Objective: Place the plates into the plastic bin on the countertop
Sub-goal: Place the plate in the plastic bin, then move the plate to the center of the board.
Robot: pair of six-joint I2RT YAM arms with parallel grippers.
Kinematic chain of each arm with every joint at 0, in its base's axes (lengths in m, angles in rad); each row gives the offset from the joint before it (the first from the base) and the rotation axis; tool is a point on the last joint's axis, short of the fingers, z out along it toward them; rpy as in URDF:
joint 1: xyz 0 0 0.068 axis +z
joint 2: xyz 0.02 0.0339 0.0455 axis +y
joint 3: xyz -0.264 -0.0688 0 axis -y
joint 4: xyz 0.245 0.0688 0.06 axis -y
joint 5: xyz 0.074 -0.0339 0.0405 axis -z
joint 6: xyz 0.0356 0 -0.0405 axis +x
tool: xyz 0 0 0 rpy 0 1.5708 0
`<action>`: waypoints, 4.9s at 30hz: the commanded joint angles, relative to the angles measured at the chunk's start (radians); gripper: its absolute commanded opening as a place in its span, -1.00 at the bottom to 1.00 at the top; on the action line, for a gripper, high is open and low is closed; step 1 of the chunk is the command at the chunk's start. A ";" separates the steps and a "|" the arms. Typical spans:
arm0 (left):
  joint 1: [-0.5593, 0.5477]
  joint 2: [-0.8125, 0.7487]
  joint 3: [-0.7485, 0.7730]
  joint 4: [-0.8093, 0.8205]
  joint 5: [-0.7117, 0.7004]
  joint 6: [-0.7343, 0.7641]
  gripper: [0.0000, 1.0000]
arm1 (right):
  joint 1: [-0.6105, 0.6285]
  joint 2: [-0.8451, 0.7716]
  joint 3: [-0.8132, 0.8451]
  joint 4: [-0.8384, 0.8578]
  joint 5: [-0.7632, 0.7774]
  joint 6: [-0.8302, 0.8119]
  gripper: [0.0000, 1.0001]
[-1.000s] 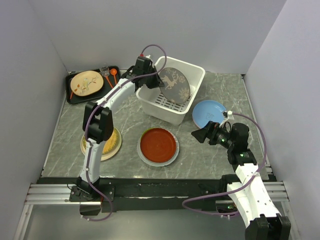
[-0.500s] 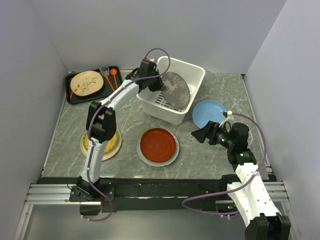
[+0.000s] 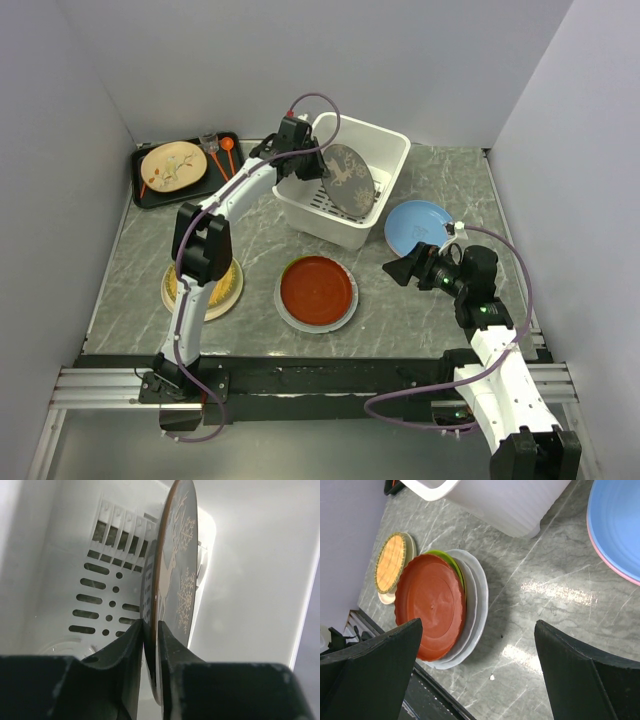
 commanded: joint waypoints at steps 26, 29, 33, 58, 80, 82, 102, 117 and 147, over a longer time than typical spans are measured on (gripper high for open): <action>0.007 -0.043 0.019 0.013 -0.119 0.062 0.07 | -0.007 0.021 -0.013 0.047 -0.031 0.001 1.00; 0.006 -0.044 0.021 -0.001 -0.133 0.073 0.12 | -0.007 0.023 -0.018 0.050 -0.034 0.001 1.00; 0.006 -0.047 0.019 -0.006 -0.148 0.084 0.16 | -0.007 0.020 -0.019 0.052 -0.029 0.001 1.00; 0.004 -0.243 -0.079 0.109 0.046 0.055 0.22 | -0.009 0.038 -0.016 0.055 -0.029 -0.007 1.00; 0.004 -0.980 -0.781 0.046 -0.109 0.055 0.36 | -0.007 0.086 -0.025 0.082 -0.075 0.001 1.00; 0.004 -1.050 -0.859 0.101 -0.084 0.039 0.35 | -0.004 0.067 -0.025 0.067 -0.084 -0.002 1.00; -0.002 -1.256 -1.284 0.112 -0.195 -0.004 0.34 | 0.019 -0.003 -0.007 -0.005 0.075 -0.001 1.00; -0.005 -1.207 -1.366 0.221 -0.113 0.015 0.22 | 0.021 0.015 0.021 -0.071 0.381 0.100 0.93; -0.005 -1.207 -1.399 0.270 -0.061 0.033 0.28 | -0.233 0.498 0.203 0.093 0.583 0.231 -0.10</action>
